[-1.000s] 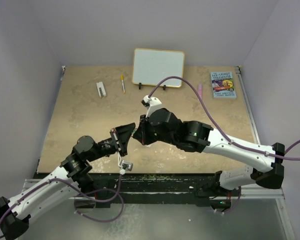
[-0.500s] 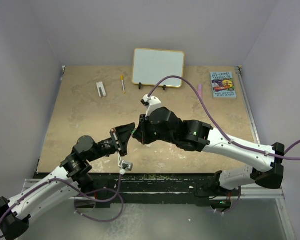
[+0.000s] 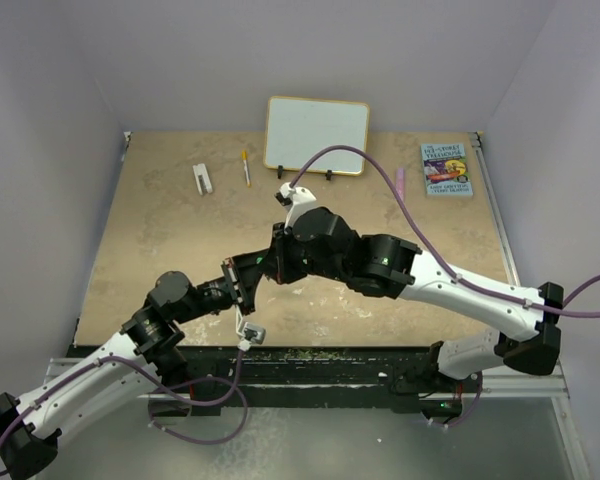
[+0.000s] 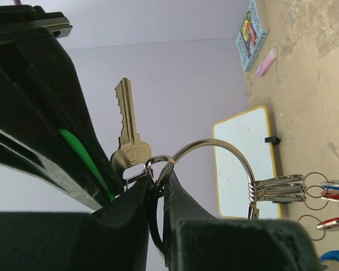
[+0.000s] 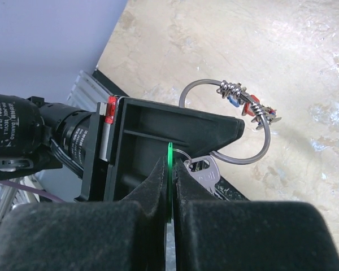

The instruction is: Put the keys on the keyring

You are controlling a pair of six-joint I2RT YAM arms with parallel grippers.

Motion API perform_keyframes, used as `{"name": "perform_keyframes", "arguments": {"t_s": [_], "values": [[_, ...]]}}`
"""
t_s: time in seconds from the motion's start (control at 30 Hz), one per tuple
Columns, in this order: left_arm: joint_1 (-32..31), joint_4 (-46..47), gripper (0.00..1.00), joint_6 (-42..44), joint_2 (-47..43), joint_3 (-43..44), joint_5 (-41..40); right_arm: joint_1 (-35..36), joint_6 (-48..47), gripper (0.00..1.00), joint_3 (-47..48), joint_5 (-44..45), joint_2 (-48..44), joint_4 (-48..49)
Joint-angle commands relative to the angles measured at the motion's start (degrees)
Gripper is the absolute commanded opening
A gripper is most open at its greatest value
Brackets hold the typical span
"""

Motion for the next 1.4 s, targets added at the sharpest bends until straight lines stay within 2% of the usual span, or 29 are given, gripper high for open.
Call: {"name": "perform_keyframes", "arguments": {"t_s": [0.0, 0.53, 1.1, 1.37], "values": [[-0.38, 2.7, 0.04, -0.82, 0.11, 2.63, -0.03, -0.26, 0.51, 0.0, 1.37, -2.11, 0.69, 0.84], [-0.39, 2.35, 0.04, -2.29, -0.6, 3.13, -0.73, -0.88, 5.21, 0.0, -6.38, -2.26, -5.1, 1.07], [-0.34, -0.76, 0.05, -2.25, -2.17, 2.63, 0.84, -1.38, 2.16, 0.0, -0.44, -0.45, -1.88, -0.01], [-0.42, -0.45, 0.04, -2.28, -1.38, 3.0, 0.43, -1.49, 1.74, 0.0, 0.66, -3.77, 0.43, 0.81]]}}
